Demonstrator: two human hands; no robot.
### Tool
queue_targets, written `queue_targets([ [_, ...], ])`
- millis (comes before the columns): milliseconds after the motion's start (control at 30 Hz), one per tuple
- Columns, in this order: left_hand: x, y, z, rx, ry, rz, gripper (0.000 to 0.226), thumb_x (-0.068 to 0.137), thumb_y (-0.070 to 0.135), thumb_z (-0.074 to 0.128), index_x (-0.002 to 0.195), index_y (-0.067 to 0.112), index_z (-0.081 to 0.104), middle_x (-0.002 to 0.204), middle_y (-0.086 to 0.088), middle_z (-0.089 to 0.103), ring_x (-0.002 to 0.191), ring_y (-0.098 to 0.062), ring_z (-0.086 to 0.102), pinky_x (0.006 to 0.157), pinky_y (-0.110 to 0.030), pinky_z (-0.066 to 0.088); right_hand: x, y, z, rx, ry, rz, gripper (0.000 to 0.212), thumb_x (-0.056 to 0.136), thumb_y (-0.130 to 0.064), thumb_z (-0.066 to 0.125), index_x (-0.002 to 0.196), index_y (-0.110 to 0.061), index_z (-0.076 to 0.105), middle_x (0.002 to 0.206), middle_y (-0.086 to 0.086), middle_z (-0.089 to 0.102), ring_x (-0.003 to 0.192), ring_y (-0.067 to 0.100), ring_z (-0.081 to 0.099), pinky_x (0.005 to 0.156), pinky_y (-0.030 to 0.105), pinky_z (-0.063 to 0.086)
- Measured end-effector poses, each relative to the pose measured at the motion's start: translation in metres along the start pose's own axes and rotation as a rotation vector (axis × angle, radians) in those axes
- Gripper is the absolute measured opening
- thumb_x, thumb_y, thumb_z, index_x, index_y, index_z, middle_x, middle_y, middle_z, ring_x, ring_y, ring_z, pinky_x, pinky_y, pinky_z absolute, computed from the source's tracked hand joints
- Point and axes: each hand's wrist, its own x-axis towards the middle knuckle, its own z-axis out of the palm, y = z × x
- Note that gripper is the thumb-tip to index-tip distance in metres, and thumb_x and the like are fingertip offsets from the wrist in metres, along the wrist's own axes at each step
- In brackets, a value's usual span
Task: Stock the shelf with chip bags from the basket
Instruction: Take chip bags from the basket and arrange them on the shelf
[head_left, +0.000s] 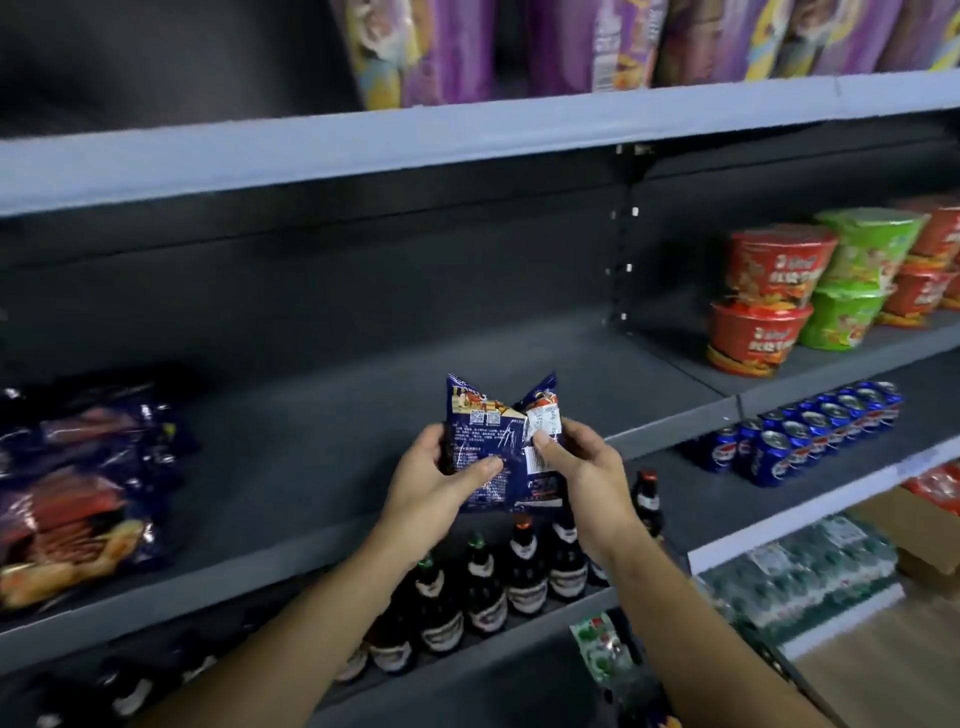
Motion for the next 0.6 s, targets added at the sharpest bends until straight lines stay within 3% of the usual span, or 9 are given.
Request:
queue_targets([
  [133, 0.002, -0.001, -0.07, -0.01, 0.113, 0.008, 0.038, 0.079, 0.016, 0.083, 0.111, 0.019, 0.063, 0.102, 0.003, 0.076, 0.095, -0.015, 0.073, 0.088, -0.039, 0.058, 0.013, 0.01, 0.073, -0.016, -0.087, 0.018, 0.021, 0.094, -0.011, 0.068, 0.115, -0.009, 0.069, 0.104, 0.014, 0.078, 0.089, 0.029, 0.075, 0.077, 0.041, 0.06],
  [367, 0.006, -0.004, -0.174, -0.042, 0.292, 0.035, 0.037, 0.08, 0.017, 0.082, 0.112, 0.021, 0.063, 0.101, 0.006, 0.076, 0.091, -0.004, 0.071, 0.082, -0.023, 0.056, 0.029, 0.022, 0.187, -0.08, -0.233, 0.013, 0.018, 0.096, -0.01, 0.066, 0.113, -0.009, 0.07, 0.102, 0.013, 0.078, 0.089, 0.029, 0.075, 0.071, 0.039, 0.06],
  [500, 0.011, -0.011, -0.21, -0.042, 0.33, 0.053, 0.039, 0.082, 0.021, 0.081, 0.116, 0.021, 0.061, 0.104, 0.007, 0.074, 0.091, 0.004, 0.068, 0.075, -0.012, 0.051, 0.035, 0.03, 0.229, -0.109, -0.268, 0.004, 0.016, 0.097, -0.01, 0.065, 0.112, -0.01, 0.071, 0.102, 0.014, 0.078, 0.089, 0.028, 0.074, 0.076, 0.041, 0.06],
  [600, 0.013, -0.015, -0.224, -0.049, 0.356, 0.058, 0.039, 0.083, 0.021, 0.08, 0.117, 0.02, 0.06, 0.105, 0.007, 0.074, 0.091, 0.003, 0.069, 0.074, -0.011, 0.052, 0.039, 0.035, 0.246, -0.134, -0.274, 0.002, 0.015, 0.097, -0.011, 0.065, 0.11, -0.011, 0.071, 0.101, 0.014, 0.078, 0.088, 0.028, 0.074, 0.076, 0.042, 0.06],
])
